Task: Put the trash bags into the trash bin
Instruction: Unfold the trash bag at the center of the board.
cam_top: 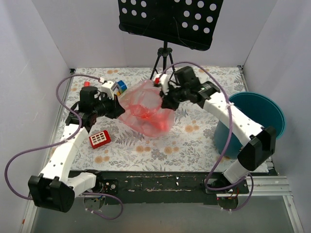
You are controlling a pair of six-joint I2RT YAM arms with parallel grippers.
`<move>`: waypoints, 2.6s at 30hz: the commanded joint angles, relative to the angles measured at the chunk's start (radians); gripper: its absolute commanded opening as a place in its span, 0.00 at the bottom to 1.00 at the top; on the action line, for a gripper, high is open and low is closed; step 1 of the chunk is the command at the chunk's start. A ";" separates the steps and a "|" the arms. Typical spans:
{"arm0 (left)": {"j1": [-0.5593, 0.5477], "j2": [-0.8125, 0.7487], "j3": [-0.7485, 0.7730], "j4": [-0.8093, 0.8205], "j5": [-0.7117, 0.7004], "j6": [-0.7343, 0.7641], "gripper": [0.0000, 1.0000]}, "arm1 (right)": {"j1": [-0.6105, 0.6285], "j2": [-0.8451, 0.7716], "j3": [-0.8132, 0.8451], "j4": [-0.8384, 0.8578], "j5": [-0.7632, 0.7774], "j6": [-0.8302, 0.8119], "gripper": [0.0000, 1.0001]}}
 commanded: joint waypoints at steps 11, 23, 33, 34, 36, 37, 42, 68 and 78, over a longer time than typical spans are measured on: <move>0.250 -0.162 0.425 -0.452 -0.172 -0.089 0.00 | 0.152 0.250 0.498 0.075 0.006 0.365 0.01; 0.337 -0.288 0.100 -0.374 -0.159 -0.085 0.00 | 0.189 0.383 0.386 0.096 0.041 0.310 0.01; 0.347 0.177 0.581 -0.337 -0.314 -0.131 0.00 | 0.190 0.699 0.963 0.309 0.264 0.230 0.01; 0.347 0.212 0.715 -0.344 -0.309 -0.143 0.00 | 0.190 0.658 0.920 0.458 0.294 0.224 0.01; 0.347 0.281 1.014 -0.359 -0.297 -0.157 0.00 | 0.192 0.571 0.853 0.734 0.319 0.206 0.01; 0.347 0.306 1.140 -0.346 -0.292 -0.155 0.00 | 0.193 0.547 0.866 0.831 0.322 0.200 0.01; 0.347 0.172 1.251 0.116 -0.247 -0.091 0.00 | 0.241 0.436 0.891 1.219 0.259 0.047 0.01; 0.356 -0.616 0.039 -0.486 0.653 0.391 0.00 | 0.520 -0.539 -0.463 0.308 -0.002 -0.040 0.01; 0.420 -0.294 0.076 -0.531 0.044 -0.235 0.00 | 0.189 -0.168 -0.258 -0.002 0.083 0.324 0.01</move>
